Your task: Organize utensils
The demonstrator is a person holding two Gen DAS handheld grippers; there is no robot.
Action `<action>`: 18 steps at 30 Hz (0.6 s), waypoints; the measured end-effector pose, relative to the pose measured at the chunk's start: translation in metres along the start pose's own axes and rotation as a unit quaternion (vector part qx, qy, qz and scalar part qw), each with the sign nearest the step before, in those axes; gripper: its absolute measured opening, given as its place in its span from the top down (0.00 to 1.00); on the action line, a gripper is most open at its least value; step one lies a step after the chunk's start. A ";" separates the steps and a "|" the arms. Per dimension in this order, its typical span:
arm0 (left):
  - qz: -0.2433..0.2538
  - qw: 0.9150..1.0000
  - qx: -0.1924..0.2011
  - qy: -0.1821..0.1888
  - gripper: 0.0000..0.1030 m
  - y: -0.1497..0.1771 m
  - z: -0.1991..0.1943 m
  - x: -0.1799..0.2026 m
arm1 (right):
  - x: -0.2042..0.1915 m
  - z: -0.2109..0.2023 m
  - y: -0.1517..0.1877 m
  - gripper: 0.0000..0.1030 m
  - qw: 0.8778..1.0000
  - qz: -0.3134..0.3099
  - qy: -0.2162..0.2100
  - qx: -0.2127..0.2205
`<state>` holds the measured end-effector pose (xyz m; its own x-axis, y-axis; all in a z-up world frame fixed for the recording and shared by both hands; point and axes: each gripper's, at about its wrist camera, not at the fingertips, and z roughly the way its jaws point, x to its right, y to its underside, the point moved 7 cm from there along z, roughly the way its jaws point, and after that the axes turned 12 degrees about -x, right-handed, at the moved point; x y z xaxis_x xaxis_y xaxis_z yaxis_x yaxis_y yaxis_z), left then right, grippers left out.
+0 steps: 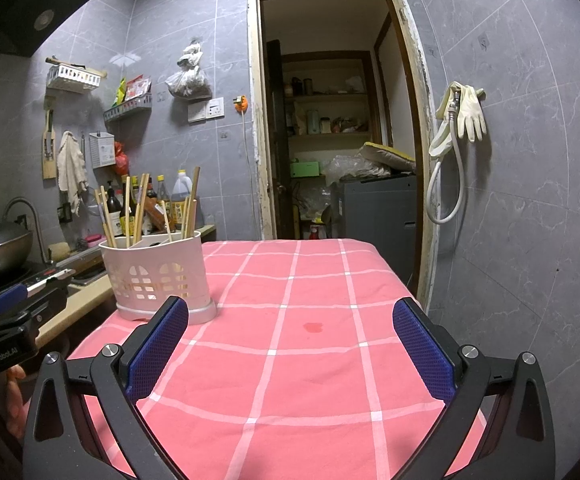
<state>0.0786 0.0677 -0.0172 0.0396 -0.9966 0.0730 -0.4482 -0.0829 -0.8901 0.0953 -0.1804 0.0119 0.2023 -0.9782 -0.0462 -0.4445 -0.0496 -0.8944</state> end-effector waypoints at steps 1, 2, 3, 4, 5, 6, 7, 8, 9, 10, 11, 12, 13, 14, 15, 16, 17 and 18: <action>0.000 1.000 0.000 0.000 0.02 0.000 0.000 0.000 | 0.000 0.000 0.000 0.00 1.000 0.000 0.000 -0.001; 0.000 1.000 -0.001 0.000 0.02 0.000 0.000 0.000 | 0.000 0.000 0.000 0.00 1.000 0.001 0.000 -0.001; 0.000 1.000 -0.001 0.000 0.02 0.000 0.000 0.000 | 0.000 0.000 0.000 0.00 1.000 0.001 0.000 0.000; 0.000 1.000 -0.001 0.000 0.02 0.000 0.000 0.000 | 0.000 0.000 0.000 0.00 1.000 0.000 0.000 -0.001; 0.000 1.000 -0.002 0.000 0.02 0.000 0.000 -0.001 | 0.000 0.000 0.000 0.00 1.000 0.000 0.000 0.000; 0.000 1.000 -0.001 0.000 0.02 0.000 0.000 -0.001 | 0.000 0.000 0.000 0.00 1.000 0.000 0.000 -0.001; -0.001 1.000 0.000 0.000 0.02 0.000 0.000 -0.001 | 0.000 0.000 0.000 0.00 1.000 0.000 0.000 -0.001; -0.001 1.000 0.001 0.000 0.02 0.000 0.000 -0.001 | 0.000 0.000 0.000 0.00 1.000 0.000 0.000 -0.001; -0.002 1.000 -0.002 -0.001 0.02 0.000 0.001 -0.001 | 0.000 0.000 0.000 0.00 1.000 0.000 0.000 -0.001; -0.002 1.000 -0.004 0.000 0.02 0.000 0.003 -0.001 | 0.000 0.000 0.000 0.00 1.000 0.000 0.000 -0.001; -0.002 1.000 -0.004 0.002 0.02 0.000 0.004 -0.001 | 0.000 0.000 0.000 0.00 1.000 0.001 0.000 -0.001; -0.003 1.000 -0.006 0.002 0.02 0.001 0.005 -0.001 | 0.000 0.000 0.000 0.00 1.000 0.001 0.000 -0.001; -0.004 1.000 -0.007 0.002 0.02 0.001 0.006 -0.001 | 0.000 0.000 0.001 0.00 1.000 0.001 0.000 -0.001; -0.004 1.000 -0.007 0.002 0.02 0.001 0.006 0.000 | 0.001 0.000 0.001 0.00 1.000 0.001 0.000 -0.001; -0.004 1.000 -0.008 0.002 0.02 0.001 0.007 0.000 | 0.001 0.000 0.001 0.00 1.000 0.001 0.000 -0.001; -0.003 1.000 -0.009 0.002 0.02 0.001 0.008 0.000 | 0.001 0.000 0.001 0.00 1.000 0.000 0.000 -0.001; -0.001 1.000 -0.009 0.002 0.02 0.002 0.008 0.002 | 0.001 0.000 0.001 0.00 1.000 0.001 0.000 -0.001; 0.001 1.000 -0.008 0.001 0.02 0.002 0.009 0.003 | 0.001 0.000 0.001 0.00 1.000 0.001 0.000 -0.001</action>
<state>0.0854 0.0642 -0.0228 0.0373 -0.9967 0.0725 -0.4629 -0.0815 -0.8826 0.0950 -0.1811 0.0113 0.2021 -0.9782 -0.0479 -0.4470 -0.0486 -0.8932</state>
